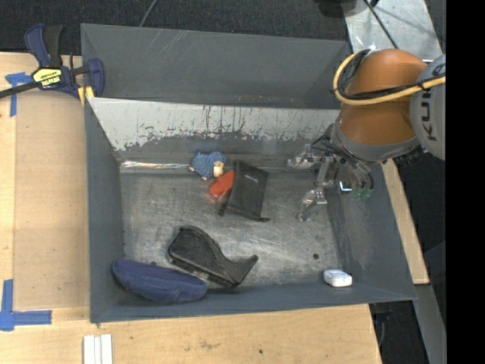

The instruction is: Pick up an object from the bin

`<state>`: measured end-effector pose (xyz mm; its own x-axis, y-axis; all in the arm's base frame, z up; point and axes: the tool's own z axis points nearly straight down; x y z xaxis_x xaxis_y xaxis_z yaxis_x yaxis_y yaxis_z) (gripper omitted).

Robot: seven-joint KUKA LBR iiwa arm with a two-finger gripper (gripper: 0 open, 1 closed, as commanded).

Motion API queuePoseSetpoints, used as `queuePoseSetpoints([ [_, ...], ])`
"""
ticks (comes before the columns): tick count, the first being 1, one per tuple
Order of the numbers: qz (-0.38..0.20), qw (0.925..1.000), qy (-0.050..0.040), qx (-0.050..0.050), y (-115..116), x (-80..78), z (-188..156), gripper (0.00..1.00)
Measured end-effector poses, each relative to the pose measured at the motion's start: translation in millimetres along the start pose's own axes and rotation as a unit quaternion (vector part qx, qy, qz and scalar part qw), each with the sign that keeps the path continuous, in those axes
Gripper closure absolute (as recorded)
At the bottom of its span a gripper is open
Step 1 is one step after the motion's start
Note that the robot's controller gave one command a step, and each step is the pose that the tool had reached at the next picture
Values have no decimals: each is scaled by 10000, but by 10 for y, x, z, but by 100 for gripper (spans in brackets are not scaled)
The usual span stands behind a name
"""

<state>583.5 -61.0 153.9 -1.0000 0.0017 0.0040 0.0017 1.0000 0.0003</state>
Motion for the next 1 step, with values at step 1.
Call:
queuePoseSetpoints([
  [1,-1289,9917,-32,0,309,-392,699,0],
])
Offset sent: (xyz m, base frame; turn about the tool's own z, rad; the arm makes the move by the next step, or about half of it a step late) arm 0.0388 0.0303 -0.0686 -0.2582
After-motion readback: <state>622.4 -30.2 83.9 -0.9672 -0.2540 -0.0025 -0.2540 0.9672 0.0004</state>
